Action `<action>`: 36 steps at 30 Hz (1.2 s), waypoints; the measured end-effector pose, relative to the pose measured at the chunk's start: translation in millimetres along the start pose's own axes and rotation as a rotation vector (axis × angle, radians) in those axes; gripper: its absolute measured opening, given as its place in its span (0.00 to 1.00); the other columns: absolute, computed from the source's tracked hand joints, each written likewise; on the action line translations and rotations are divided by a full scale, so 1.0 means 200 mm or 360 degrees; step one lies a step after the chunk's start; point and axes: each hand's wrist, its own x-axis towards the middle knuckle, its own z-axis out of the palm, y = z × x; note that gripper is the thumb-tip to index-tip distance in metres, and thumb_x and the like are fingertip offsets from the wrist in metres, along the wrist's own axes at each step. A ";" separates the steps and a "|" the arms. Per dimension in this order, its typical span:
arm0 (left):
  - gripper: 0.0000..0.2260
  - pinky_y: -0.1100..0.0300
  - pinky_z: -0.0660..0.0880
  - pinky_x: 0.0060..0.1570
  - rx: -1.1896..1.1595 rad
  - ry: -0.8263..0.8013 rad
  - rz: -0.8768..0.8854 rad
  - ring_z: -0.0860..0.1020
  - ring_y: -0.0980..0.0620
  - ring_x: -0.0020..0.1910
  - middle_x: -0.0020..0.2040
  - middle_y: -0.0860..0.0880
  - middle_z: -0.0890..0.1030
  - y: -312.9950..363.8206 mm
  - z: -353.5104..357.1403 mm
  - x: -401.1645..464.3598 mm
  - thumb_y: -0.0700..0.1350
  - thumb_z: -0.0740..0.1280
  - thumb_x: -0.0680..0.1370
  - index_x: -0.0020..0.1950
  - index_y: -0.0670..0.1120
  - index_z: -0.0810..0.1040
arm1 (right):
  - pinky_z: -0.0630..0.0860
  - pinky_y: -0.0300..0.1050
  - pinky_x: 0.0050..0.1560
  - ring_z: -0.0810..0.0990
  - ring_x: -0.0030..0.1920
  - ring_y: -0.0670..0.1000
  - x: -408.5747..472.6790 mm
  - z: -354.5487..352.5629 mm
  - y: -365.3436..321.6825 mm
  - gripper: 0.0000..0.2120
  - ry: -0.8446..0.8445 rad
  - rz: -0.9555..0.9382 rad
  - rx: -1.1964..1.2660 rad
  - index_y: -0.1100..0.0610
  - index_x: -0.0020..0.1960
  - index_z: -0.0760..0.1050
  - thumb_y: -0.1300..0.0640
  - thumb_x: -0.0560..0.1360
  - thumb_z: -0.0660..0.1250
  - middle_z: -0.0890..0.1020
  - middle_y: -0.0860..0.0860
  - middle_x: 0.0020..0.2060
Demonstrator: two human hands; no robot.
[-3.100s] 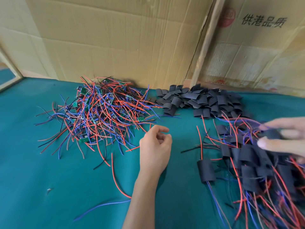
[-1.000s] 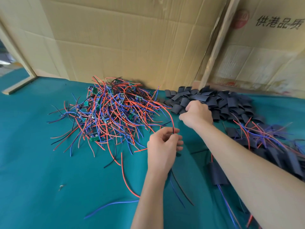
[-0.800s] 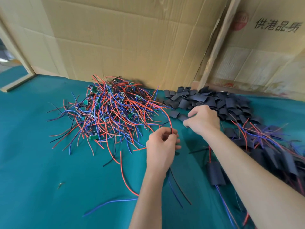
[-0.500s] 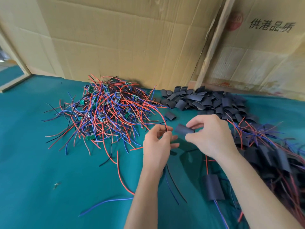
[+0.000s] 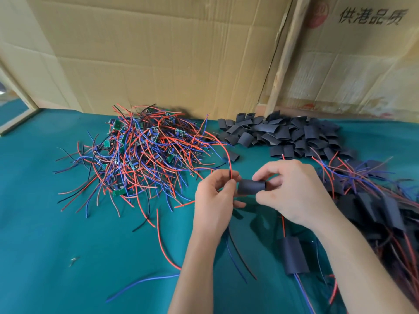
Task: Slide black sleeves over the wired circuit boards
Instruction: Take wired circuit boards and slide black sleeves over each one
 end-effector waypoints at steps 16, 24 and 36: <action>0.10 0.62 0.80 0.37 -0.0148 -0.0149 -0.0065 0.86 0.50 0.42 0.46 0.43 0.87 0.00 0.02 -0.02 0.34 0.63 0.82 0.50 0.41 0.84 | 0.81 0.43 0.49 0.86 0.45 0.48 0.02 0.10 0.08 0.16 0.0037 0.0099 0.0984 0.50 0.50 0.86 0.59 0.65 0.83 0.88 0.48 0.45; 0.16 0.58 0.80 0.34 0.0497 -0.0244 0.0102 0.85 0.53 0.39 0.41 0.49 0.86 -0.06 0.06 -0.03 0.33 0.64 0.80 0.42 0.53 0.82 | 0.81 0.42 0.37 0.83 0.31 0.49 0.07 -0.14 0.14 0.06 0.0969 0.0236 0.1291 0.51 0.36 0.86 0.57 0.71 0.79 0.86 0.51 0.32; 0.09 0.52 0.83 0.41 0.0743 -0.0224 0.0336 0.84 0.63 0.38 0.41 0.58 0.84 -0.07 0.07 -0.06 0.46 0.62 0.75 0.43 0.54 0.82 | 0.82 0.52 0.49 0.85 0.37 0.41 0.02 -0.15 0.00 0.13 0.1442 -0.0088 0.0587 0.54 0.51 0.86 0.47 0.71 0.78 0.86 0.42 0.38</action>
